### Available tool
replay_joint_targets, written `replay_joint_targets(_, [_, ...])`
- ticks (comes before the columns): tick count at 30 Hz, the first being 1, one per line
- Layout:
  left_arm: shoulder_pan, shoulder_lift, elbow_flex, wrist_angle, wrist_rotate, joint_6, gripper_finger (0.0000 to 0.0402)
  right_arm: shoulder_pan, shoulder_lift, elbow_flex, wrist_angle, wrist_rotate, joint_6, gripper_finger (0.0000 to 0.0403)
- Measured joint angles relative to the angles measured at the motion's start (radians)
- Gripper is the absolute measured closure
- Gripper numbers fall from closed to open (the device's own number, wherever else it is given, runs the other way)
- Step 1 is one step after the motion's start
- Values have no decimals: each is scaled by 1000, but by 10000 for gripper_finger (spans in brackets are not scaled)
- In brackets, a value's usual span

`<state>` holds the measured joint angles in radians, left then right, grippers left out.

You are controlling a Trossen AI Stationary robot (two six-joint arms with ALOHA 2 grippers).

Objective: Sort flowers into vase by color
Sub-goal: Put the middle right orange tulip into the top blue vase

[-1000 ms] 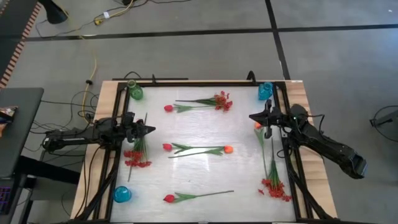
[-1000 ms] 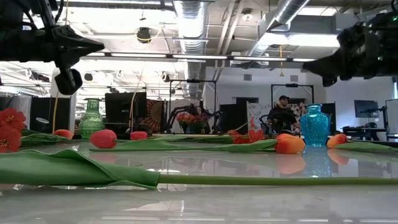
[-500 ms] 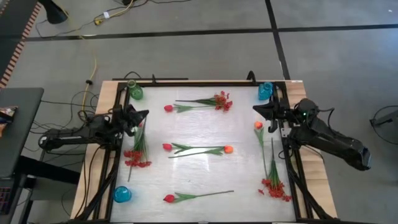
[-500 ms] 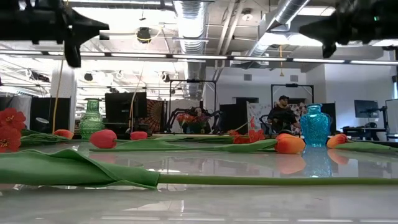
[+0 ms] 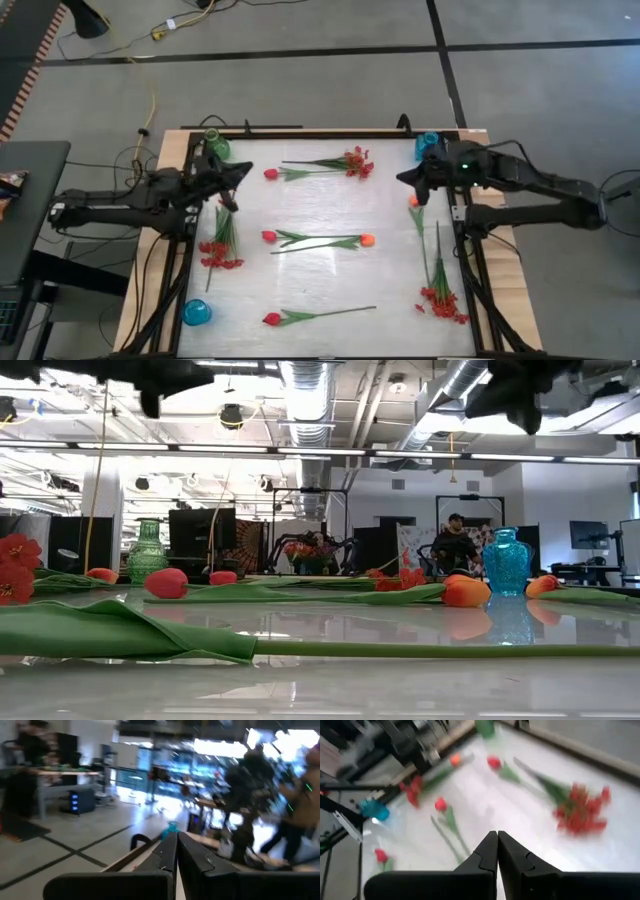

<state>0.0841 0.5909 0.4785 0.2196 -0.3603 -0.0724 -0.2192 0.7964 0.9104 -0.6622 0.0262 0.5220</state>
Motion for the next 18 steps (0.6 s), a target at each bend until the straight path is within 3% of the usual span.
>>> replay_joint_targets(4, [0,120,117,-41,65,41,402,74,157,136,-182,1,143,366])
replay_joint_targets(8, [0,217,281,-248,115,41,401,138,280,224,-378,-7,287,377])
replay_joint_targets(13, [0,334,472,-517,112,27,401,200,358,230,-535,-27,557,367])
replay_joint_targets(18, [1,428,529,-566,182,24,379,263,404,208,-640,-57,710,330])
